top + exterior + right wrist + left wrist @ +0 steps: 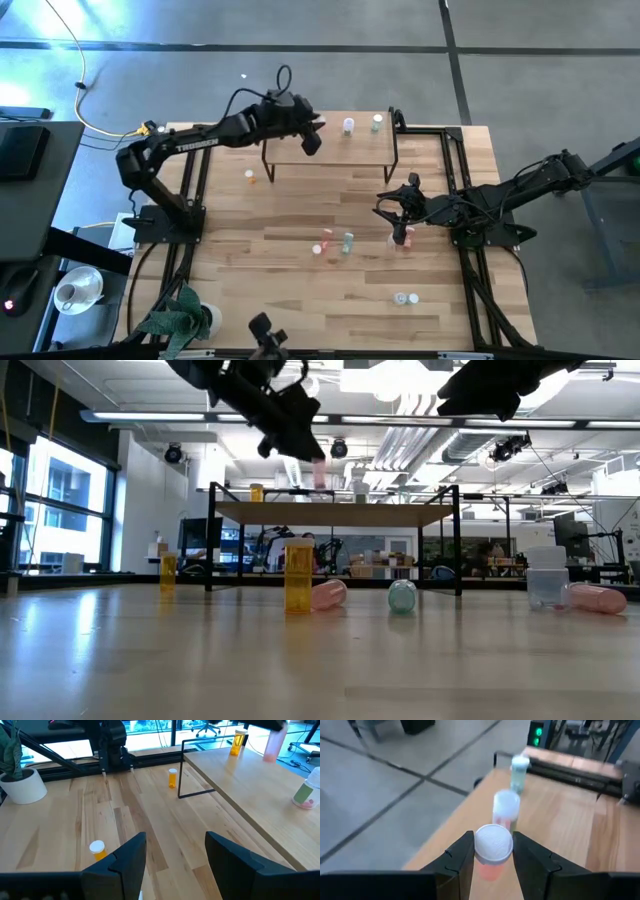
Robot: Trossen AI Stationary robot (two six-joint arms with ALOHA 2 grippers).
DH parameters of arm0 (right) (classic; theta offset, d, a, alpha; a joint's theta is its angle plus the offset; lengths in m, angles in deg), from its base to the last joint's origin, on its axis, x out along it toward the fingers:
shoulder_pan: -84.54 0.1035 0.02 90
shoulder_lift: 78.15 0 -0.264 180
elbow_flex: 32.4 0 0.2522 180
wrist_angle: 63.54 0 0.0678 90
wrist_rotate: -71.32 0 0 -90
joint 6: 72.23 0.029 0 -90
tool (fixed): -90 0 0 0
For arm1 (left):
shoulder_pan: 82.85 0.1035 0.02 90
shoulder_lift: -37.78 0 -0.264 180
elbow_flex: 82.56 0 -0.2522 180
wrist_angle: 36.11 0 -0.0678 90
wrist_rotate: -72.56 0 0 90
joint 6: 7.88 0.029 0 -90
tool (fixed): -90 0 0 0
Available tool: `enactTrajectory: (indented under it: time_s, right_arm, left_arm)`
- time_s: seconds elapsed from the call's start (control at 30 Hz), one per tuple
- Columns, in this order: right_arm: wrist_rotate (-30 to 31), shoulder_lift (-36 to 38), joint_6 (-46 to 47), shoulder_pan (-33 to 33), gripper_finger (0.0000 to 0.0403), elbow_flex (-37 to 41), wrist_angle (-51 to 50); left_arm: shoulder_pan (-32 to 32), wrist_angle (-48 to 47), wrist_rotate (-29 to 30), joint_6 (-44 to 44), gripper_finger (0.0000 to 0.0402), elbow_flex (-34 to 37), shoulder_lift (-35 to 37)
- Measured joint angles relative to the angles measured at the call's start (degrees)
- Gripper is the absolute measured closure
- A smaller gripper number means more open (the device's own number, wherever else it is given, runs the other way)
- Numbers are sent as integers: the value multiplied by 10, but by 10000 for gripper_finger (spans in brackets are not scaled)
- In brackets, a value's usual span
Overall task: Pick and place medicine bottles onto shelf by color
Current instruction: Put the bottom pink pill bottle on the shelf
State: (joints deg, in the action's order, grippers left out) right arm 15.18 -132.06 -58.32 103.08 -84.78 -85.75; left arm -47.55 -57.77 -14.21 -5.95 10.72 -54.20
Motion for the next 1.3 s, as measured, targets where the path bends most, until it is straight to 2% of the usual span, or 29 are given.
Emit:
enactTrajectory:
  time_s: [0.27,0.87,1.3]
  right_arm:
    - [0,0,1,0,208,0,0]
    - [0,0,2,0,208,0,-1]
    - [0,0,2,0,208,0,-1]
  left_arm:
    - [20,-16,7,-25,291,0,-35]
    - [33,-39,17,-49,289,-2,-37]
    - [33,-31,26,-60,238,2,-41]
